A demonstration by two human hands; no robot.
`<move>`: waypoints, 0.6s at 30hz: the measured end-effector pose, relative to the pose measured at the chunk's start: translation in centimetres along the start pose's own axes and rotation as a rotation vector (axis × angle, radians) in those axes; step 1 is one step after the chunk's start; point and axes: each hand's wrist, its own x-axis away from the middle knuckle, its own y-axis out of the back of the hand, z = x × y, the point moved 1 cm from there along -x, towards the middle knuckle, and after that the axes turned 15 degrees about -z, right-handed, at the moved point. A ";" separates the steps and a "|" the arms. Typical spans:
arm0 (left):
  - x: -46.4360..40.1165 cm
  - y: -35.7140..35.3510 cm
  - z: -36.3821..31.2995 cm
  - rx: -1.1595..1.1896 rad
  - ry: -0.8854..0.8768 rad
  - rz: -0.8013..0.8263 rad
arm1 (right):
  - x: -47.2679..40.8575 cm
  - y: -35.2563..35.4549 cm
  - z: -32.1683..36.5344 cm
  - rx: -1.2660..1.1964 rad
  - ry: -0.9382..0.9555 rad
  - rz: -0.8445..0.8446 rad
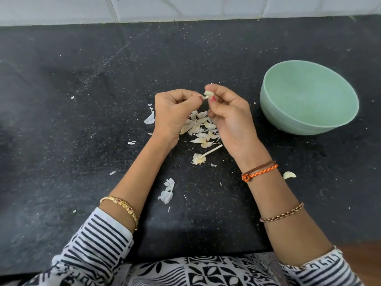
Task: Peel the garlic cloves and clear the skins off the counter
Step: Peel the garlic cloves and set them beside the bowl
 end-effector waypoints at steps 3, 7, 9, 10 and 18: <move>0.1 -0.1 0.1 -0.008 0.011 -0.032 | -0.1 -0.3 0.0 -0.203 -0.102 -0.014; 0.1 0.1 -0.1 -0.001 -0.057 -0.038 | -0.1 -0.4 -0.2 -0.161 -0.069 -0.056; 0.2 0.1 -0.3 0.027 -0.073 -0.032 | 0.0 -0.5 -0.3 -0.174 -0.081 -0.074; 0.3 0.1 -0.3 0.035 -0.081 -0.025 | 0.0 -0.5 -0.2 -0.177 -0.080 -0.080; 0.3 0.1 -0.1 0.035 -0.105 -0.006 | 0.5 -0.2 0.0 0.066 0.083 -0.150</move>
